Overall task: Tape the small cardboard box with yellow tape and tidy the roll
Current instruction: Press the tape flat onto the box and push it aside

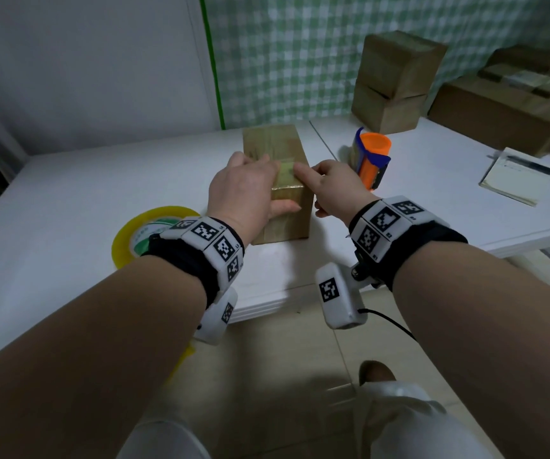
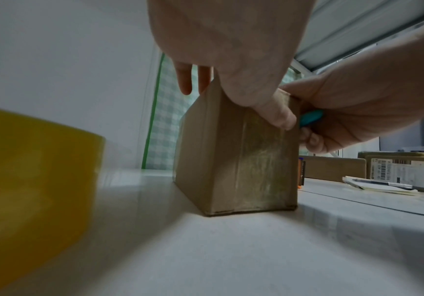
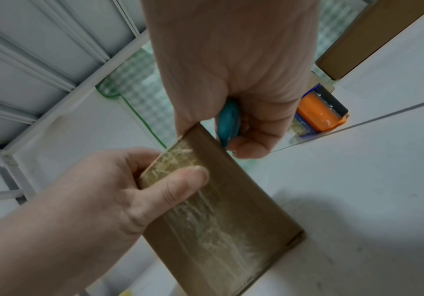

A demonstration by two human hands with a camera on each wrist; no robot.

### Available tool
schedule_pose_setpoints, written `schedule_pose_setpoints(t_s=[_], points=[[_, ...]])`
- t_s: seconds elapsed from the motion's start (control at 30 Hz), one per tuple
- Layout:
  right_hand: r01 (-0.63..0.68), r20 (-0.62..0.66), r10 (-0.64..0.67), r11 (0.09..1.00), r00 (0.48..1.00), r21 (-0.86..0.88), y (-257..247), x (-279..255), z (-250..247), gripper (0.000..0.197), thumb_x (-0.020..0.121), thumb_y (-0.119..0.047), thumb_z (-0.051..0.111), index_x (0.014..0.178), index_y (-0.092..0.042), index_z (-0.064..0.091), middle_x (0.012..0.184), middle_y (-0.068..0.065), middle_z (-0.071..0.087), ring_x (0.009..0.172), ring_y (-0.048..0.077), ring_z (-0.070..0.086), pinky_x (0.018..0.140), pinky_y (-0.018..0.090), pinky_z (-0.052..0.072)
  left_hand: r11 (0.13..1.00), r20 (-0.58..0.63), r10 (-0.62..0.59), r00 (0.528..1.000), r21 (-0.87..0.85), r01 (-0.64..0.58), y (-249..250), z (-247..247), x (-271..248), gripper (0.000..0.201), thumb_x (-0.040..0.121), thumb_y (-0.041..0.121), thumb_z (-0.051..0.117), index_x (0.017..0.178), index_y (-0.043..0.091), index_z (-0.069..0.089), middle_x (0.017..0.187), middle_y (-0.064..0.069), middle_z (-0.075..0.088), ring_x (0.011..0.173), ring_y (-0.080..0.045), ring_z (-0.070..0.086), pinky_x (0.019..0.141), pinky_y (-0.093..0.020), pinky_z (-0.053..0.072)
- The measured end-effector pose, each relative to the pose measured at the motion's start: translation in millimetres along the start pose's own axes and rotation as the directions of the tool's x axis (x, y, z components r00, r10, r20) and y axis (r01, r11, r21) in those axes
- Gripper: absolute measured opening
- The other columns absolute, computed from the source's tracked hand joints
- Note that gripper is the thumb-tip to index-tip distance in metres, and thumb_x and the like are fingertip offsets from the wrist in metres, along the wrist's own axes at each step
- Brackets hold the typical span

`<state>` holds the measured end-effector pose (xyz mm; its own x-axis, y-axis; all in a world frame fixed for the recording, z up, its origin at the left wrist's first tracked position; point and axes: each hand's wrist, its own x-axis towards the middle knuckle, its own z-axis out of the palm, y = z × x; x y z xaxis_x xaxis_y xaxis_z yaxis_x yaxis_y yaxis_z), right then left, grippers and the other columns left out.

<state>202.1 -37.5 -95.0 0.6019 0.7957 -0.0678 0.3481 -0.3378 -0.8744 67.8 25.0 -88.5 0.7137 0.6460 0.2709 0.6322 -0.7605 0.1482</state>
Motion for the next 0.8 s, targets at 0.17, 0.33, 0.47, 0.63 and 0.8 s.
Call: schedule_pose_setpoints(t_s=[0.17,0.33,0.47,0.63,0.8], points=[[0.000,0.012,0.000,1.000,1.000,-0.020,-3.5,-3.7,-2.0,0.053,0.089,-0.051,0.052,0.113,-0.005,0.060,0.081,0.004,0.058,0.067,0.020,0.059,0.078,0.042,0.060,0.994,-0.020,0.019,1.000,0.107,-0.016,1.7,-3.8,-0.6,0.073,0.065,0.071,0.062,0.116,0.019,0.059,0.106,-0.002,0.066,0.105,-0.024,0.052,0.082,-0.035,0.043],[-0.027,0.038,0.026,1.000,0.999,0.015,-2.7,-4.0,-4.2,0.053,0.090,-0.050,0.051,0.115,-0.004,0.059,0.080,0.004,0.057,0.073,0.020,0.057,0.069,0.035,0.058,0.998,-0.025,-0.060,0.998,-0.023,0.059,6.6,-6.7,0.7,0.061,0.077,0.071,0.048,0.113,0.024,0.062,0.098,0.000,0.064,0.106,-0.023,0.050,0.078,-0.035,0.044],[-0.024,0.039,0.023,0.999,0.999,0.028,0.0,-3.2,-4.4,0.051,0.090,-0.050,0.052,0.113,-0.004,0.060,0.074,0.001,0.054,0.066,0.016,0.055,0.064,0.031,0.056,0.990,-0.021,-0.116,0.993,-0.080,0.114,8.6,-4.7,-1.0,0.061,0.074,0.068,0.055,0.113,0.021,0.062,0.088,0.001,0.047,0.109,-0.022,0.049,0.077,-0.035,0.047],[-0.018,0.043,0.017,1.000,0.999,0.025,0.9,-1.7,-4.9,0.051,0.089,-0.050,0.054,0.112,-0.004,0.060,0.073,0.001,0.053,0.065,0.016,0.054,0.066,0.032,0.056,0.990,-0.010,-0.120,0.993,-0.080,0.119,9.1,-1.3,-2.4,0.067,0.068,0.064,0.066,0.115,0.018,0.059,0.108,-0.008,0.055,0.111,-0.023,0.050,0.081,-0.036,0.049],[-0.020,0.037,0.022,0.998,0.999,-0.053,-3.1,-8.2,-4.4,0.053,0.091,-0.053,0.047,0.109,-0.004,0.059,0.070,0.001,0.052,0.065,0.021,0.057,0.079,0.042,0.059,0.995,0.010,-0.090,0.996,-0.045,0.090,12.2,-4.2,-5.8,0.064,0.066,0.054,0.074,0.113,0.015,0.055,0.109,-0.006,0.057,0.113,-0.024,0.048,0.082,-0.040,0.051]])
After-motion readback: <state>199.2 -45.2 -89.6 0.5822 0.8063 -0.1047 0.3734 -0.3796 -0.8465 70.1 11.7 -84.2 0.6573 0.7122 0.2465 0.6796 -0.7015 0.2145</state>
